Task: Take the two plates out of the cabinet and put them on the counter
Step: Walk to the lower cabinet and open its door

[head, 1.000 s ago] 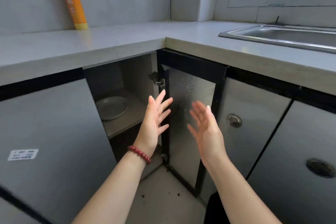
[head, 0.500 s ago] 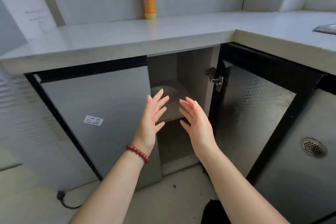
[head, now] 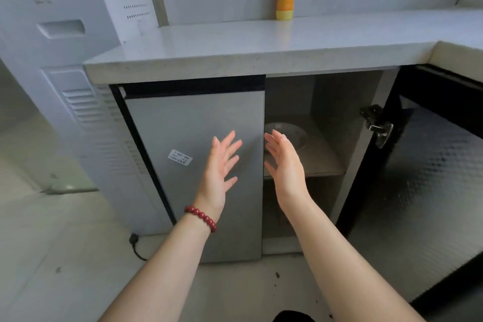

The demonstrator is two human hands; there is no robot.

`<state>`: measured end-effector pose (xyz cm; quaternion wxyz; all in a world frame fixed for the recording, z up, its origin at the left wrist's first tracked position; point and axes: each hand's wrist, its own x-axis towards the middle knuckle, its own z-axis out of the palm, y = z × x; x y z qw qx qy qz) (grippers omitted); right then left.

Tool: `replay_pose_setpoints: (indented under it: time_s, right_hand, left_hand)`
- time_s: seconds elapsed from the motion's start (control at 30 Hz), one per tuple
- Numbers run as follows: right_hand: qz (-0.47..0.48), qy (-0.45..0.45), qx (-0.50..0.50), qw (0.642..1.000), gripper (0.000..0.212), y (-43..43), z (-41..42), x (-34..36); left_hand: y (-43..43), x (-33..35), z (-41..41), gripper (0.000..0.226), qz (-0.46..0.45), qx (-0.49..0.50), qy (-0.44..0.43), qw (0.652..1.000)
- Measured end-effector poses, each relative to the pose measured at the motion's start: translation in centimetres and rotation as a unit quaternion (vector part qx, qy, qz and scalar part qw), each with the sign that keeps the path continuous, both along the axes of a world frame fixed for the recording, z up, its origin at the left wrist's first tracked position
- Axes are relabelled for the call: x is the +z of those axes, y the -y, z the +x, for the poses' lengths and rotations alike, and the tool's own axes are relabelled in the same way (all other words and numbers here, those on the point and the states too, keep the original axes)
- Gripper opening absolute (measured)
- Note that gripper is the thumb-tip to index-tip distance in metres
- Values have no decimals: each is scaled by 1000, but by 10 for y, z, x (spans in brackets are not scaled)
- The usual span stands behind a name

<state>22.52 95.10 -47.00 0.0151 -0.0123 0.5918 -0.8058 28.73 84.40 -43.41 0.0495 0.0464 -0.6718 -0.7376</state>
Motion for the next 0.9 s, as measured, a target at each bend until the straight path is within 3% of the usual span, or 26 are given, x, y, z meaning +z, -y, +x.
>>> replay_pose_setpoints:
  time_s: [0.17,0.33,0.9]
  right_hand:
    - [19,13,9,1000,48,5,-19,-2]
    - [-31,50,38,998,53,6,-26,5]
    - [8,35,7,999,56,-10,9,2]
  left_hand:
    - [2,-3,-3,58,7,15,3,1000]
    - [4,-3,2,59,5,22,3,1000]
    - [1,3,40,59,5,50,-4,999]
